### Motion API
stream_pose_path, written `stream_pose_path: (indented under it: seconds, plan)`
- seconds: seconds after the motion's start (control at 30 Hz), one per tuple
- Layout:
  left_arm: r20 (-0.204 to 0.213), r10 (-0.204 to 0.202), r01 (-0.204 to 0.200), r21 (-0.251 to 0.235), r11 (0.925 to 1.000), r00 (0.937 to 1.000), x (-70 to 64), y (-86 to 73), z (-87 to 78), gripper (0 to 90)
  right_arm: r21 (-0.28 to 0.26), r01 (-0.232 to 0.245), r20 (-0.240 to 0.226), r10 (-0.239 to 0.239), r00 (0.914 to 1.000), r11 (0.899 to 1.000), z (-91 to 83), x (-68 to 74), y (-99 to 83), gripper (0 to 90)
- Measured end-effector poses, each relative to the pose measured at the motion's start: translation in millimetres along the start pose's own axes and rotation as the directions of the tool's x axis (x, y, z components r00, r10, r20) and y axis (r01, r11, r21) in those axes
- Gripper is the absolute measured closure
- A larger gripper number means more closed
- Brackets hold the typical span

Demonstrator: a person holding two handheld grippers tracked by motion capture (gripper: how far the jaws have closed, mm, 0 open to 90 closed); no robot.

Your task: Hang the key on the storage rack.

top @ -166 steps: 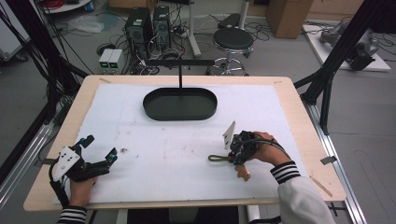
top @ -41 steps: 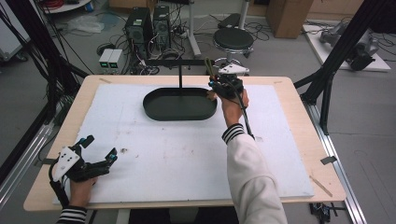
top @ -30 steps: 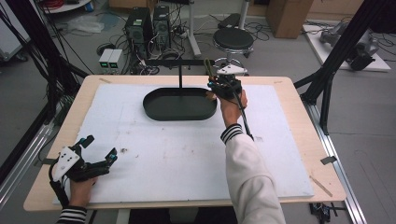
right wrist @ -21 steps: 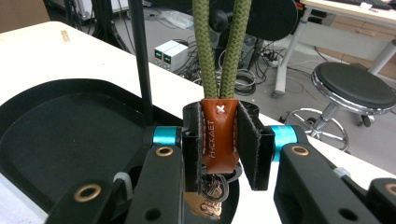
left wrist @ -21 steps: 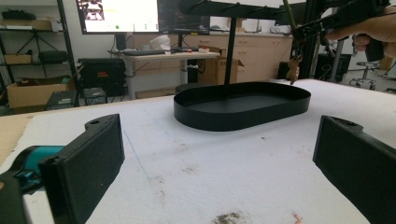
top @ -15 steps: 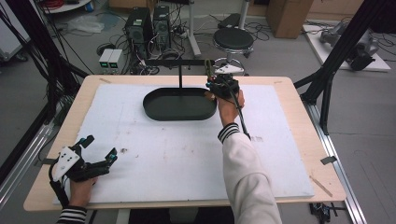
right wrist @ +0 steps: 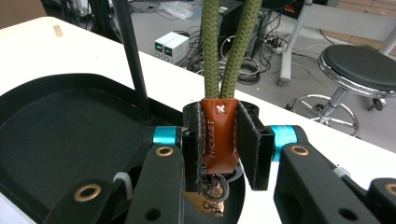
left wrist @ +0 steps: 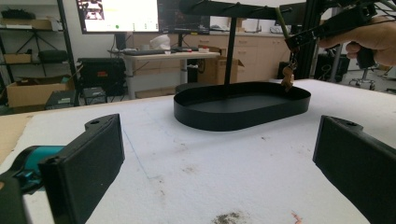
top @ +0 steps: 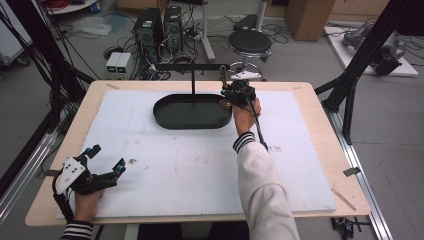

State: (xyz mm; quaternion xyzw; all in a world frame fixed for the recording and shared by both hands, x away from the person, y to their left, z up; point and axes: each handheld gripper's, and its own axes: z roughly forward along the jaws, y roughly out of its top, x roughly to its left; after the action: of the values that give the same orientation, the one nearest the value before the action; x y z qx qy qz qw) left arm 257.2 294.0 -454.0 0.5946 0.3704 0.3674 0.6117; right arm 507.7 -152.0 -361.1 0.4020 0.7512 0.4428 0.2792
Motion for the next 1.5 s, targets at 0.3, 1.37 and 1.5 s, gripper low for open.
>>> stream_pose_path:
  seconds: [0.3, 1.37, 1.5]
  plan:
    - [0.002, 0.003, -0.003, 0.001, 1.0, 1.0, -0.1, 0.1, 0.0, 2.4, 0.005, -0.019, -0.01, 0.019, 0.9998, 1.0, 1.8, -5.3, -2.4, 72.4]
    - [0.001, 0.018, -0.017, -0.007, 0.9998, 0.9998, -1.1, -0.2, -1.1, 2.4, -0.298, 0.028, -0.221, -0.098, 0.9704, 0.954, -161.4, -46.0, -58.2, 0.3]
    - [0.0, 0.016, -0.016, -0.011, 0.9998, 0.9999, -1.5, -0.3, -1.2, 2.4, -0.335, 0.013, -0.22, -0.091, 0.9713, 0.942, -185.1, -51.1, -85.7, 0.3]
